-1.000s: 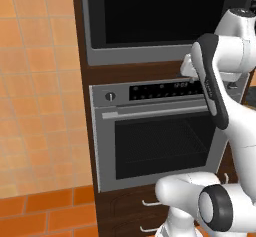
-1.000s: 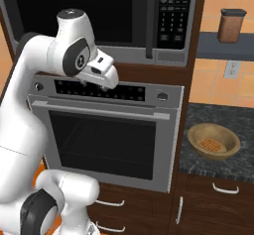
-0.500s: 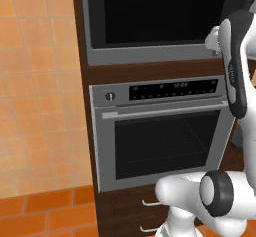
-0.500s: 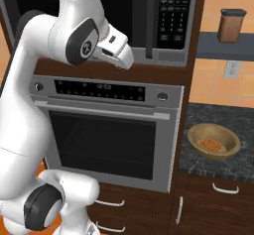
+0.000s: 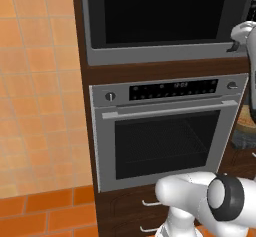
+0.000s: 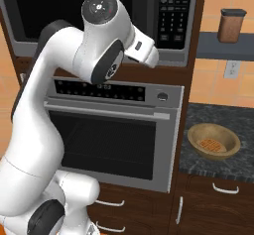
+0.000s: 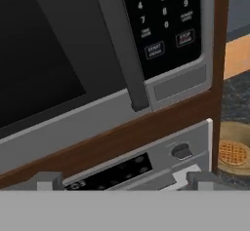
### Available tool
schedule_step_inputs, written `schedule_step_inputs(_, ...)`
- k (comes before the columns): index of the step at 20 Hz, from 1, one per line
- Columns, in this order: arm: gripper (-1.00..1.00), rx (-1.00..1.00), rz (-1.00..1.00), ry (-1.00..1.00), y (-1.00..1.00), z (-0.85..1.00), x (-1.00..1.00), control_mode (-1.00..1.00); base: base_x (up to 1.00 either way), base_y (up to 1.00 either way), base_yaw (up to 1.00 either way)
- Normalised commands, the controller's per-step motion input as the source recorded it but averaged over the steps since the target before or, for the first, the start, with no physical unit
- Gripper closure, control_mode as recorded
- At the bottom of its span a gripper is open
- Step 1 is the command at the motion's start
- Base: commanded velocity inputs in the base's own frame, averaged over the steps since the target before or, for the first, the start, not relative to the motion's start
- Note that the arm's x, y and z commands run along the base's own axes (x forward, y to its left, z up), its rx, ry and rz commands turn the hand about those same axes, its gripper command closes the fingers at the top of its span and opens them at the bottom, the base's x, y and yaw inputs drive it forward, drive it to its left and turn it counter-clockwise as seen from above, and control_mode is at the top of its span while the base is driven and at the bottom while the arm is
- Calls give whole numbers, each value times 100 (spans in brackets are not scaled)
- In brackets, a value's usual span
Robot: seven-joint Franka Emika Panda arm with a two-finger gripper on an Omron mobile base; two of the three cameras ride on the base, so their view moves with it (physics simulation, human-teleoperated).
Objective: Open the microwave, place the bowl with waffle inside the microwave, then close the microwave door and turn it on.
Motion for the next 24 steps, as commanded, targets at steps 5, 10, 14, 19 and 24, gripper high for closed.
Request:
schedule_step_inputs(5,-100,0,2,-4,-29,0,14,-100,0,0,0)
schedule_step_inputs(10,-100,0,9,0,0,0,50,-100,0,0,0)
schedule_step_inputs(14,-100,0,10,0,-11,0,46,-100,0,0,0)
schedule_step_inputs(19,-100,0,9,0,-11,0,40,-100,0,0,0)
schedule_step_inputs(24,-100,-5,7,-3,-2,-7,37,-100,0,0,0)
